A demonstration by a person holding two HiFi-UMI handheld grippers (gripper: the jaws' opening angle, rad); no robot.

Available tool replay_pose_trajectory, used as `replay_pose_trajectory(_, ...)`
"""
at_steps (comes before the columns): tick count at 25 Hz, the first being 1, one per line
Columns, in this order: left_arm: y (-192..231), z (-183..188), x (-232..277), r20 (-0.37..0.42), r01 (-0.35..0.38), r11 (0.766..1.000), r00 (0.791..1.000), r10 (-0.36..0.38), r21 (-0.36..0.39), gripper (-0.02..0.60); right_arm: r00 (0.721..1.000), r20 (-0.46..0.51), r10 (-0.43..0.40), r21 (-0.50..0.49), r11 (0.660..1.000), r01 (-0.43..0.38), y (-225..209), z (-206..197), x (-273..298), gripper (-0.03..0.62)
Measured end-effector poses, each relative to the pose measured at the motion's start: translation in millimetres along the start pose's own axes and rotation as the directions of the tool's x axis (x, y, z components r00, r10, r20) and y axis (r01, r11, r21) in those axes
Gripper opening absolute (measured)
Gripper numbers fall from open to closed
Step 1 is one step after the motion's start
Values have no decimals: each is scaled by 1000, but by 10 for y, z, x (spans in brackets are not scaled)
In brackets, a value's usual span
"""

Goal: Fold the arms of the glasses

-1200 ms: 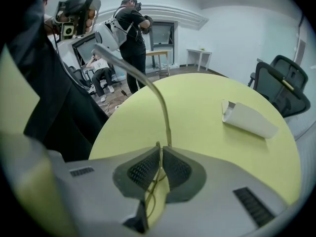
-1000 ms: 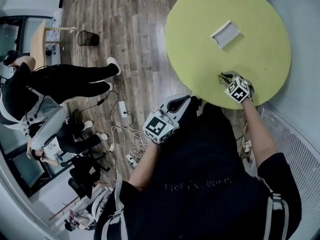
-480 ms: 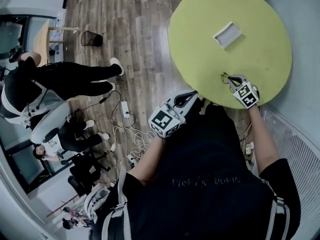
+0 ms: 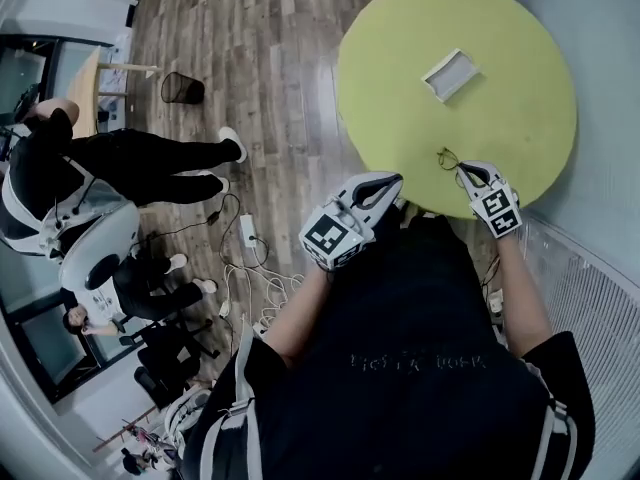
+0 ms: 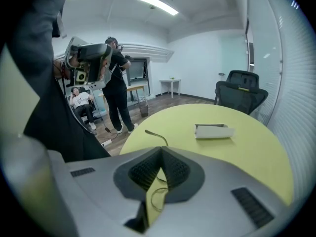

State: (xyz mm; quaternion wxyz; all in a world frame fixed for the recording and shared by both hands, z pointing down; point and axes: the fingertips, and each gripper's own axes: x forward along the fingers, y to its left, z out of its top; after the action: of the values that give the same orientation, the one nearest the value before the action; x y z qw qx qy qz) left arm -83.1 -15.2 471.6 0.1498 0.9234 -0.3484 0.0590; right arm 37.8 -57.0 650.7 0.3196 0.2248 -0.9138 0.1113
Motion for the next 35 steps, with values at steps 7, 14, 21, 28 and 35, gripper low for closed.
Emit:
replay_pose_trajectory(7,-51,84,126,11,21,1000,1000,-21,5,18,988,141,-61,103,994,47,20,290,-535,31)
replay_pose_trajectory(14,-23,82,255,12,44,999,999,-44,0,18,971,218,-99,119,990,74,81,520,-797,31)
replay_pose_trajectory(21,-13,91,314,6,70,998,998,-70,-4,18,982,174,-79,145,988,54,214,531,-645,34)
replay_pose_trajectory(28,61,21,253,-7,62,998,998,-63,-13,18,995,82,-52,109,993,42,305,466,-287,34)
replay_pose_trajectory(35,195,19,104,-2,36,999,999,-36,-36,18,994,-23,-111,124,986,113,198,311,-18,35)
